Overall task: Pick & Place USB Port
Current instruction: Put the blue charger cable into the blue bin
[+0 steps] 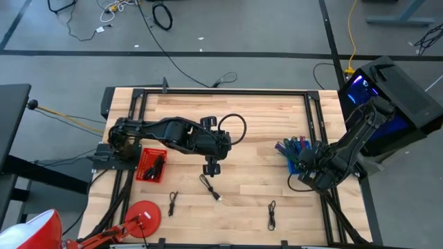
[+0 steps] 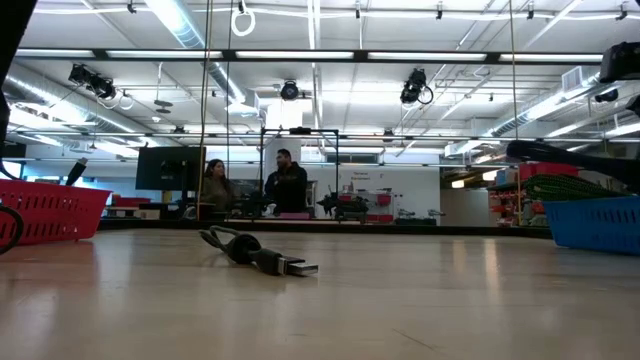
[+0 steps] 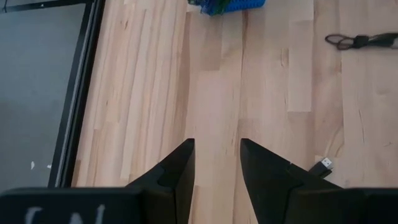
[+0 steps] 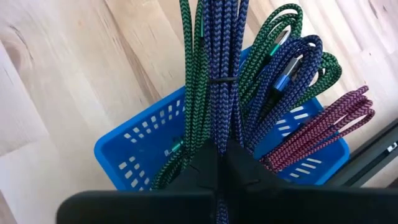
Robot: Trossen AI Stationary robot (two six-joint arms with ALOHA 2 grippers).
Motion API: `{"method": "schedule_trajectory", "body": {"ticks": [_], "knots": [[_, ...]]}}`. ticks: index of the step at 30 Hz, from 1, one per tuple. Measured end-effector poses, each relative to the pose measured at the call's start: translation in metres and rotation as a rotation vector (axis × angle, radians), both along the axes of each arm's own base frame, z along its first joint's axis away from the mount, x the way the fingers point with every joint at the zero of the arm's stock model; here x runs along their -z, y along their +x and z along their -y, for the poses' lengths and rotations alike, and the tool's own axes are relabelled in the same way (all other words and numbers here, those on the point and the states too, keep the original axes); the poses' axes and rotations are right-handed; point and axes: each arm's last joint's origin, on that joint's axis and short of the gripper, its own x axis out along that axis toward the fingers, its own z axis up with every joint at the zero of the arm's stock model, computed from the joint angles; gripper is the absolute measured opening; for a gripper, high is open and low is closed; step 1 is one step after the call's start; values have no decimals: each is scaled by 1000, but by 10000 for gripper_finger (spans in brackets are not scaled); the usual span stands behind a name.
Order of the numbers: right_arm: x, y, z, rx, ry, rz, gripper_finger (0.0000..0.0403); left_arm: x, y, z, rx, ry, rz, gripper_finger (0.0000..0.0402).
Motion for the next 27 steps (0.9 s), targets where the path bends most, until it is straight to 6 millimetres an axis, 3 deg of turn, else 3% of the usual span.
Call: {"method": "schedule_trajectory", "body": {"ticks": [9, 20, 27], "knots": [[0, 0, 0, 3, -2, 2, 0, 26, 4, 1, -2, 25, -111, 133], [0, 1, -1, 17, 5, 29, 29, 7, 0, -1, -20, 46, -38, 133], [0, 2, -2, 14, 12, 32, 44, 6, -1, 0, -18, 45, -35, 133]]}}
